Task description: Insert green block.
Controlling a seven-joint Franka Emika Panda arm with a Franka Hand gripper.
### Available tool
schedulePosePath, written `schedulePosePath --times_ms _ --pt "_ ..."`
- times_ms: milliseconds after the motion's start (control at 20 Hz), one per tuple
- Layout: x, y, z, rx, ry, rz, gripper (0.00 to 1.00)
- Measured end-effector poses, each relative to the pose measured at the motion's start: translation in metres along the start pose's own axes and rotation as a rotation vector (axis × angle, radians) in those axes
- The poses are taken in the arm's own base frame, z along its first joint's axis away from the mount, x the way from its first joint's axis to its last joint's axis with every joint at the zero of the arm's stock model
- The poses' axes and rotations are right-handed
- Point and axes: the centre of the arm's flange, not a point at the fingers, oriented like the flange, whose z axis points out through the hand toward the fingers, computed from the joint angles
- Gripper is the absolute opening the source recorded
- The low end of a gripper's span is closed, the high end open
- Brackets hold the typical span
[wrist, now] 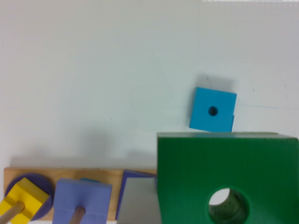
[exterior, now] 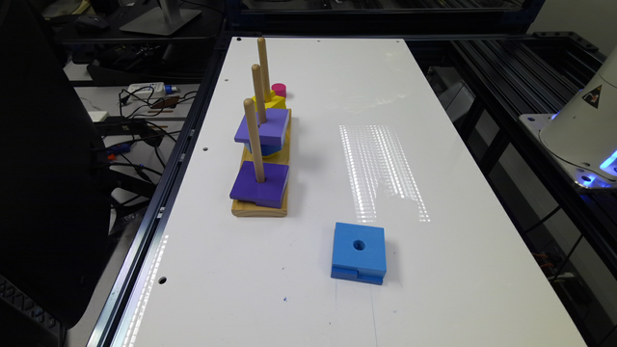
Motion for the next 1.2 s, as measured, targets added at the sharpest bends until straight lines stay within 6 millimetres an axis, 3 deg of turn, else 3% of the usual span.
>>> schedulePosePath --times_ms 400,1200 --pt "0.005 -0.003 0.009 0.004 -0.003 0.003 0.00" --pt "0.028 -0.020 0.055 0.017 -0.004 0.003 0.00"
